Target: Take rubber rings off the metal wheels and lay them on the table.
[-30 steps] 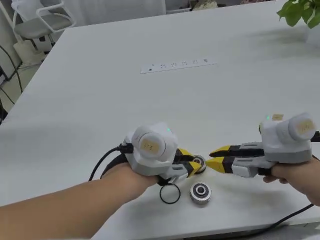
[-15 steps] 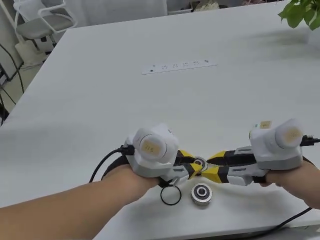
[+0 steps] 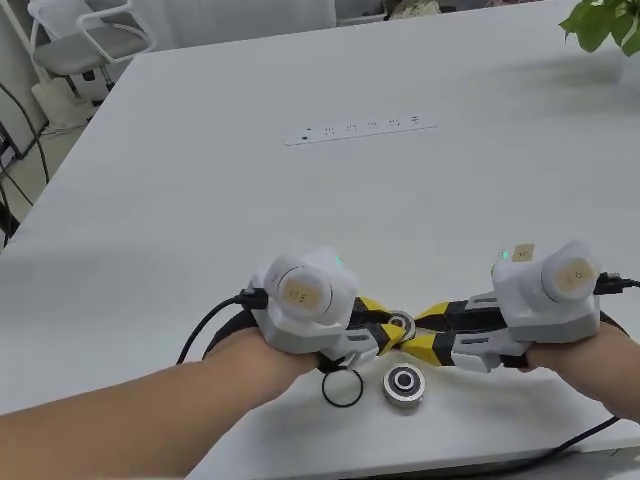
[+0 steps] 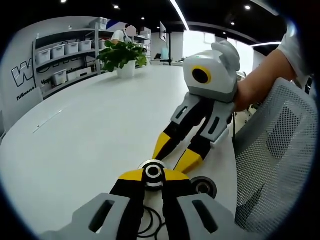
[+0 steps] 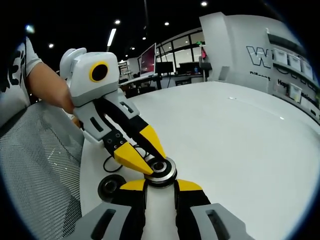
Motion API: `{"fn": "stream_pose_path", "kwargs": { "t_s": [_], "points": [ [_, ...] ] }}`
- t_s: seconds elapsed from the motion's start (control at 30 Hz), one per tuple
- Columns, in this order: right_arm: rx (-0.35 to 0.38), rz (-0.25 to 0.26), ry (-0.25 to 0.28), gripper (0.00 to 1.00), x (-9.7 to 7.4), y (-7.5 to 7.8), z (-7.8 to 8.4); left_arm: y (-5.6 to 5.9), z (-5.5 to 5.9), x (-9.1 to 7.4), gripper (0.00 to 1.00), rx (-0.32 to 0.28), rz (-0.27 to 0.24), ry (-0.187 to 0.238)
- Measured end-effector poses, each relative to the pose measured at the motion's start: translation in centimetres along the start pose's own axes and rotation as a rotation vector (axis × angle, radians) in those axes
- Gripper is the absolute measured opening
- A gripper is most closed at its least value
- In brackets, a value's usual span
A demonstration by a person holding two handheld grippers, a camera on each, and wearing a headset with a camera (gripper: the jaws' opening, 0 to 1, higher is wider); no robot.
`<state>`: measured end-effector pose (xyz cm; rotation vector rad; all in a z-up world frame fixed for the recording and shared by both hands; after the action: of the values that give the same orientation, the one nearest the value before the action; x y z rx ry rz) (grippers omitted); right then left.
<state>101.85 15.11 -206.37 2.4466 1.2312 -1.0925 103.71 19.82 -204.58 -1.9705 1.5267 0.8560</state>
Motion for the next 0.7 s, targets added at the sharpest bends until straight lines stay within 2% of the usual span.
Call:
{"fn": "stream_pose_path", "kwargs": {
  "t_s": [0.23, 0.37, 0.7],
  "points": [
    [0.009, 0.006, -0.002, 0.14, -0.12, 0.03, 0.19, 0.01, 0.02, -0.01, 0.07, -0.007, -0.005, 0.008],
    [0.025, 0.018, -0.005, 0.0, -0.51, 0.33, 0.62, 0.02, 0.0, -0.05, 0.07, -0.009, -0.004, 0.008],
    [0.045, 0.024, -0.021, 0.0, -0.37, 0.39, 0.43, 0.09, 0.0, -0.1, 0.07, -0.013, -0.009, 0.009]
  ]
}}
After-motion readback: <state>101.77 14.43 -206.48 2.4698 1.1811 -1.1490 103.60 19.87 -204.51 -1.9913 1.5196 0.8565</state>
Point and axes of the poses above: the centre of the closed fingertips' face, and the gripper's own axes: x roughly forward along the fingers, y roughly to its right, z roughly out of its underside, the point moved 3 cm from there along -x, roughly backward along the fingers, and after that the axes turned 13 degrees about -y, right-handed, at the moved point
